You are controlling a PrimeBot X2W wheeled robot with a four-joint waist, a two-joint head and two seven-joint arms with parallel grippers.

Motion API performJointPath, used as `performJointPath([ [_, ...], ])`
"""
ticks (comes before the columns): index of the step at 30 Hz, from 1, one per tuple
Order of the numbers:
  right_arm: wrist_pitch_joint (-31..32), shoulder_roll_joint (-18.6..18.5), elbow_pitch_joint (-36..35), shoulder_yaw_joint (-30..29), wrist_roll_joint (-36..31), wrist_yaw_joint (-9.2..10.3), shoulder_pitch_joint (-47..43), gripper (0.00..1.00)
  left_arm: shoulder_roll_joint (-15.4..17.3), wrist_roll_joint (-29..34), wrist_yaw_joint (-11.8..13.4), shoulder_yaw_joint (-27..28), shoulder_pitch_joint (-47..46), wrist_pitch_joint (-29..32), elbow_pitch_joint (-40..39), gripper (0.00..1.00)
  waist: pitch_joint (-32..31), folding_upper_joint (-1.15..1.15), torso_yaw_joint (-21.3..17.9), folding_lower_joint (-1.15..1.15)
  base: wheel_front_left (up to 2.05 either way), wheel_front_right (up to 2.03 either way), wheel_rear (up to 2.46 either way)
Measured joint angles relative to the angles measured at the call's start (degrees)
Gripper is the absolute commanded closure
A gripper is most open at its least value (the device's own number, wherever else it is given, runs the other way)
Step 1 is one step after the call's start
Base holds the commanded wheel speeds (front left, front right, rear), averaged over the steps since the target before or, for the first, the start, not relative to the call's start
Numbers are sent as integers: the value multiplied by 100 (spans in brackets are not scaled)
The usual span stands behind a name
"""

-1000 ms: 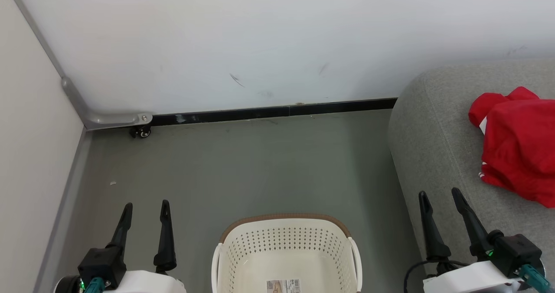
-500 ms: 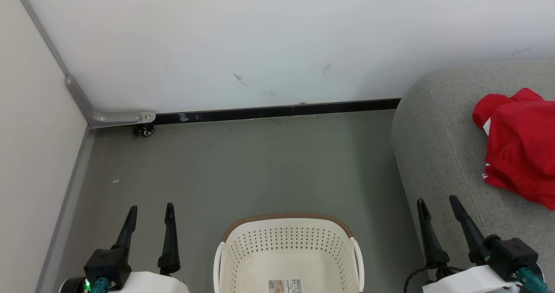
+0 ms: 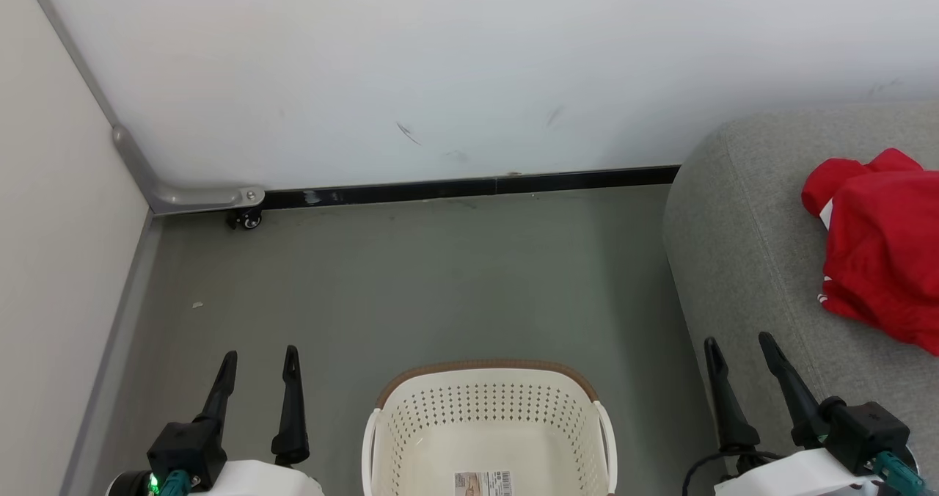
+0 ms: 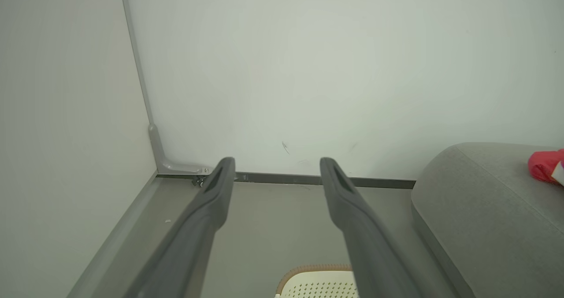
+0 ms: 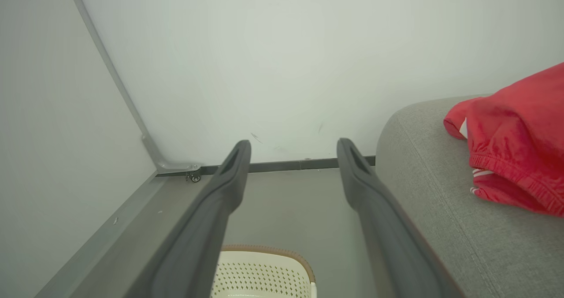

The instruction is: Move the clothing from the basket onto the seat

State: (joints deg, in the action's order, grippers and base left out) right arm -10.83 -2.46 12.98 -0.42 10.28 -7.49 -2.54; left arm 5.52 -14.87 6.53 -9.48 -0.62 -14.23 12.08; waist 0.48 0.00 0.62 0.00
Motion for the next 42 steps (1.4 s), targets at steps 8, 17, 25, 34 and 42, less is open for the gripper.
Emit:
performJointPath([
  [8, 10, 0, 0, 19, 8, 0, -3, 0, -5, 51, 0, 8, -75, 0, 16, 0, 29, 0, 6, 0, 0, 0, 0],
  [17, 16, 0, 0, 27, 8, 0, -3, 0, -25, 51, -1, 38, -87, 0, 42, 0, 64, 0, 0, 0, 0, 0, 0],
  [25, 18, 57, 378, 82, 7, 0, -159, 100, -94, 46, -1, -12, 170, 18, 448, 100, 75, 0, -2, 0, 0, 0, 0],
  [34, 19, 58, 332, 108, 508, 0, -214, 100, -122, -476, -101, 211, 144, 238, 576, 100, 70, 0, -8, 0, 0, 0, 0],
  [42, 131, 57, 247, 87, 1397, 0, -208, 100, -169, -1220, -204, 319, 121, 472, 610, 100, 53, 0, -14, 1, 0, 0, 0],
])
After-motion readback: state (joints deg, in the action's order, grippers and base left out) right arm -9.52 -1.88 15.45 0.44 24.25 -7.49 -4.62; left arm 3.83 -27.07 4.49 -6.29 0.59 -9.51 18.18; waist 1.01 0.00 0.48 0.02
